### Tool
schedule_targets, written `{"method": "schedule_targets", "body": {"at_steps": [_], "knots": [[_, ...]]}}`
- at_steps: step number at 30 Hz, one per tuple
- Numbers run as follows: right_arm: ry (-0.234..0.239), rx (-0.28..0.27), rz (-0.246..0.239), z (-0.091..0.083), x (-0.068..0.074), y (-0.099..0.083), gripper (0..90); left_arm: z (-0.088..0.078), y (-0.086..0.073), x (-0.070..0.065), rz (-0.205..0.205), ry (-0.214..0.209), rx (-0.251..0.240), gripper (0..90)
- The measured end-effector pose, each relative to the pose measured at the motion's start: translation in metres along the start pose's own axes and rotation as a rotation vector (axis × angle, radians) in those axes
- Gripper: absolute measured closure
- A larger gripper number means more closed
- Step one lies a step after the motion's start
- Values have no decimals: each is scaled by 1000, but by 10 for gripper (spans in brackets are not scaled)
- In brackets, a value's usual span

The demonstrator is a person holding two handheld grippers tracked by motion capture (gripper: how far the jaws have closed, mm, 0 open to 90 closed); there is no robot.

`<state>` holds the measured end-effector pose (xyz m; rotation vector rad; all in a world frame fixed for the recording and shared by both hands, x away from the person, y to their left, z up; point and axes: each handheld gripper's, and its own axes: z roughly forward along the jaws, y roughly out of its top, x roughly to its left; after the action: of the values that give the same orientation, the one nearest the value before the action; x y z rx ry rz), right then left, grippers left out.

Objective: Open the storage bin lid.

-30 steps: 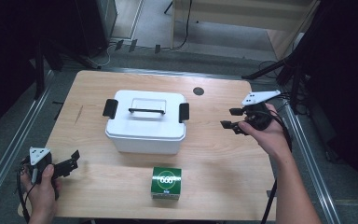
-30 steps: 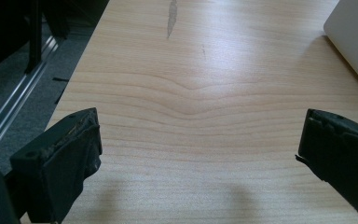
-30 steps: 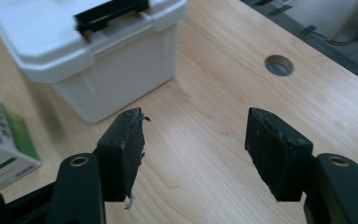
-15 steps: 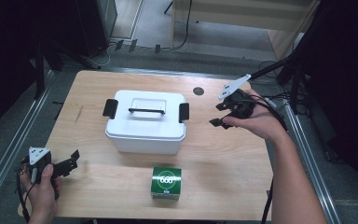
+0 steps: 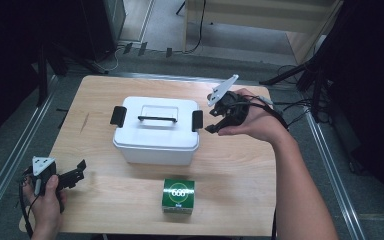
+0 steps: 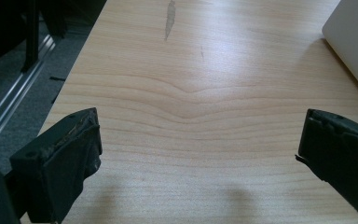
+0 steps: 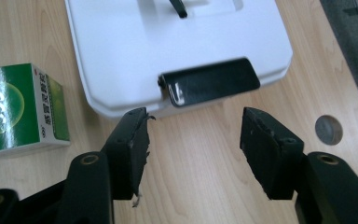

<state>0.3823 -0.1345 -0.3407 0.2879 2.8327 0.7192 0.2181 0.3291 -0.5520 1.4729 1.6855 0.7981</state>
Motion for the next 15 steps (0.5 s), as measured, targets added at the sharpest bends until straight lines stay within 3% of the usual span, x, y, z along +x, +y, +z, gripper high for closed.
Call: {"method": "schedule_targets", "body": {"at_steps": [4,15], "knots": [[-18,9,-50,3,5,16,470,0,0,0,0,-3,-1,0],[23,15,-72,23,10,44,583,1,0,-1,15,3,2,0]]}}
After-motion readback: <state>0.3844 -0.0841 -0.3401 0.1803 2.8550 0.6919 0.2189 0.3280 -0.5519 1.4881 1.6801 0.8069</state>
